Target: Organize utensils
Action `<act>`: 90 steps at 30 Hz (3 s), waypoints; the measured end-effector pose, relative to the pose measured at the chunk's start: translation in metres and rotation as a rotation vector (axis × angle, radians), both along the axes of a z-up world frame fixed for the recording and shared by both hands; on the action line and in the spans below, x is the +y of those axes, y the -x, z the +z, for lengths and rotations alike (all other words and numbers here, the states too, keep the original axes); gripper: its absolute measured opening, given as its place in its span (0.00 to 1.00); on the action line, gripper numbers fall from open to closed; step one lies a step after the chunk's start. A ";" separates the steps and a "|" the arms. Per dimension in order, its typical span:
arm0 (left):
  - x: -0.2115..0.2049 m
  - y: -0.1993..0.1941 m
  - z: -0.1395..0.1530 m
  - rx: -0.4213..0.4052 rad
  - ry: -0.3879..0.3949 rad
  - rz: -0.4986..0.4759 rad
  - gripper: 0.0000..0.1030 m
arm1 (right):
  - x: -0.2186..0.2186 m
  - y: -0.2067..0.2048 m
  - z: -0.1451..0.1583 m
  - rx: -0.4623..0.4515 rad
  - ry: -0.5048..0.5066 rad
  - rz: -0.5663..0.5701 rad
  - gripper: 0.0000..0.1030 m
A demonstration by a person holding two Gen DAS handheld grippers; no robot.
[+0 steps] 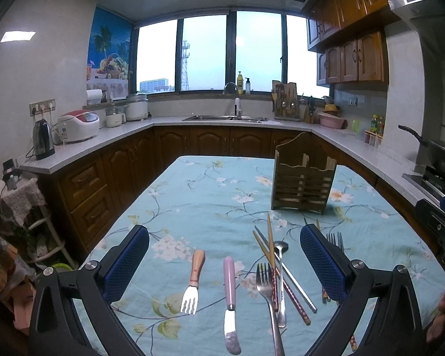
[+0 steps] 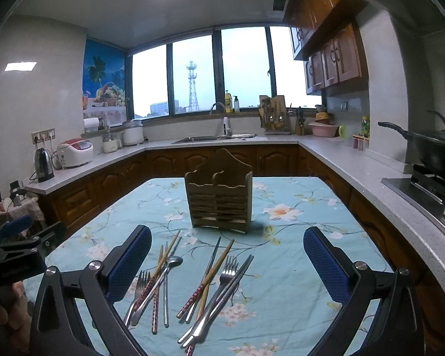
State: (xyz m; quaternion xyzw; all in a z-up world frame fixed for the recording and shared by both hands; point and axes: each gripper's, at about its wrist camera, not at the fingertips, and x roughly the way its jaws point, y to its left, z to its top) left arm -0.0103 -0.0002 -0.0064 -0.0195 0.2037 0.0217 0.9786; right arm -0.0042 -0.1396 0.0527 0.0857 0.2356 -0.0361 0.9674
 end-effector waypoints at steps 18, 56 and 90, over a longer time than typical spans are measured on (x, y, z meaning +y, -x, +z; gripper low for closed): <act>0.014 -0.046 -0.003 0.154 0.067 -0.047 0.99 | -0.010 -0.016 -0.018 0.070 -0.069 0.008 1.00; -0.012 -0.283 -0.048 0.527 0.047 -0.225 0.64 | -0.044 -0.207 -0.156 0.558 -0.310 0.062 0.25; 0.021 -0.257 -0.011 0.469 0.172 -0.308 0.06 | -0.062 -0.191 -0.098 0.475 -0.367 0.123 0.04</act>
